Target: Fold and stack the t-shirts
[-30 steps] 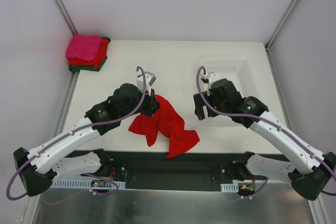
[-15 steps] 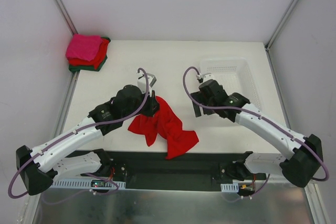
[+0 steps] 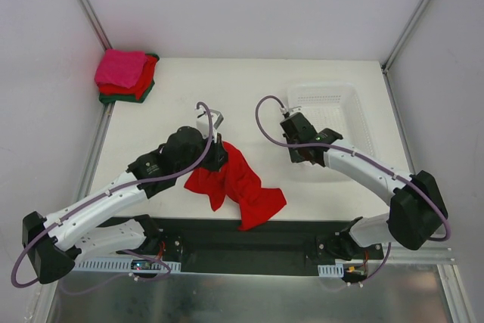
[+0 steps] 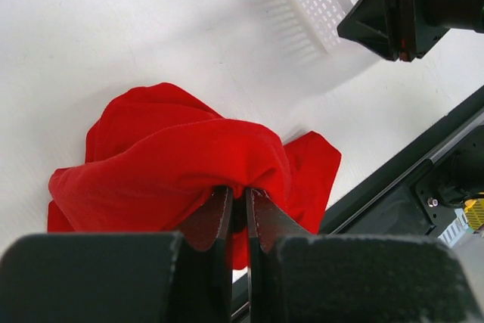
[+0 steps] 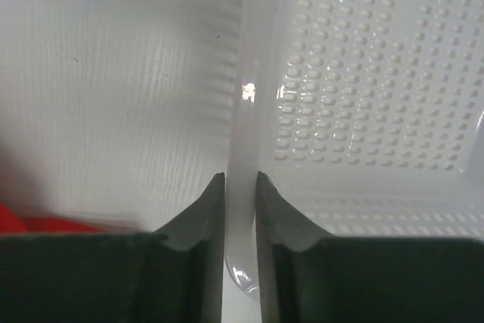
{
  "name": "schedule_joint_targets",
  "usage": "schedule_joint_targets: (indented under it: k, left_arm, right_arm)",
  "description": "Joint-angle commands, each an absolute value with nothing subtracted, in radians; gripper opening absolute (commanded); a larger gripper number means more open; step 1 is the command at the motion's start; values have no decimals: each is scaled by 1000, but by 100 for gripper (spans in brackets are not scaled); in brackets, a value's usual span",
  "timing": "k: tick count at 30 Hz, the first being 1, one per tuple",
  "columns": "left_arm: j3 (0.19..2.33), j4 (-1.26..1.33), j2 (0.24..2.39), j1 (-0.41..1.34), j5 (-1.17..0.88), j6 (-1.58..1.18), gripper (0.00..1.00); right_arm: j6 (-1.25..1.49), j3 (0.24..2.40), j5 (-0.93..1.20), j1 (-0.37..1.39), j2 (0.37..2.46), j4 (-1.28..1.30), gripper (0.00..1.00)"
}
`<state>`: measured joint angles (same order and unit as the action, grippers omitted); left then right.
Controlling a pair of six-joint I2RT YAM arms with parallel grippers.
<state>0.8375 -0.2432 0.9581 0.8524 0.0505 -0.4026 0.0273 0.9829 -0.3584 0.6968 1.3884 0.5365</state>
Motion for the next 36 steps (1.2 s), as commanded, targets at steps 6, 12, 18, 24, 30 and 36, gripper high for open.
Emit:
schedule_joint_targets:
  k: [6,12,18,24,30,36]
  left_arm:
    - [804,-195,899,862,78,-413,0]
    - [795,-196,890,862,80,-411,0]
    - [787,-196,885,862,78,-414,0]
    - [781,-196,884,862,71,-419,0]
    - [778,-198,877,862,63,-416,0]
    - [772,-206,861,862,61,-413,0]
  right_arm:
    - [25,986,-428,670,1443,512,1]
    - [6,1020,-471,591,1500,529,1]
    - [-40,1084,-474,476,1561,528,1]
    - [-98,1181,-445,365,1654,508,2]
    - [-176,1313,-431,298,1759,512,2]
    - [-277,1413,-420,249,1871,512,1]
